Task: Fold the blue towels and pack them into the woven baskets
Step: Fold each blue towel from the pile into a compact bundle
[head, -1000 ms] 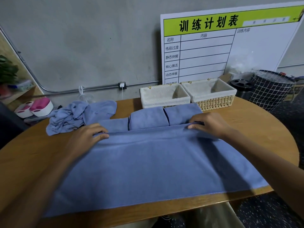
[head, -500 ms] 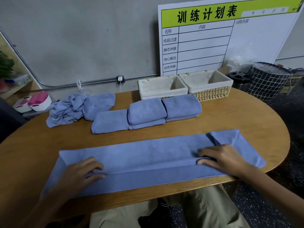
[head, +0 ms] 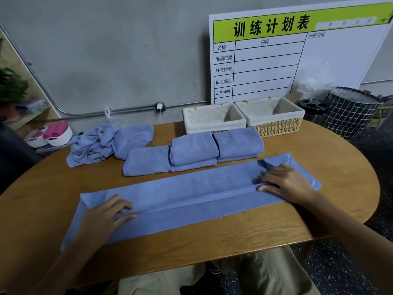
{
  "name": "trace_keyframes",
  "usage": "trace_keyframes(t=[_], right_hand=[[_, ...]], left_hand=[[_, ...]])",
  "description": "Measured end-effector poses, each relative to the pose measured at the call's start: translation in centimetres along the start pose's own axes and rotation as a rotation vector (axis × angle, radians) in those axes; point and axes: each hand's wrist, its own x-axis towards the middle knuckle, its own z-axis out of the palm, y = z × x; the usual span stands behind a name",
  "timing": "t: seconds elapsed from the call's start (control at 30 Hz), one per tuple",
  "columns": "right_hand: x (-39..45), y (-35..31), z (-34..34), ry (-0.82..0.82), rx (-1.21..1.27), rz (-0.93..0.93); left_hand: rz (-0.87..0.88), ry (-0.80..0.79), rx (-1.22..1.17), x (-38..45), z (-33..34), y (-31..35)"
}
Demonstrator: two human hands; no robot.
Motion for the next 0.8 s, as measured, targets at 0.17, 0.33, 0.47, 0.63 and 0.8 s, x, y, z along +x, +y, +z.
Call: trace_keyframes(t=[0.17,0.33,0.47,0.63,0.8], right_hand=[[-2.4,0.4,-2.1,-0.022,-0.153,-0.023],[-2.8,0.0,-2.8,-0.002,-0.221,-0.025],[-4.1,-0.5,-3.5,0.012,-0.317,0.004],[-4.6,-0.9,-4.6,0.046,-0.349,0.025],[-4.0,-0.8,-5.2,0.04,-0.3,0.017]], left_hand=[[0.072,0.014,0.123,-0.9,-1.4,-0.4],[0.141,-0.074,0.107,-0.5,-1.4,-0.7],[0.114,-0.049,0.173,-1.5,-3.3,-0.1],[0.055,-0.091,0.162,-3.2,-4.0,-0.3],[-0.062,-0.097,-0.01,-3.4,-3.9,-1.0]])
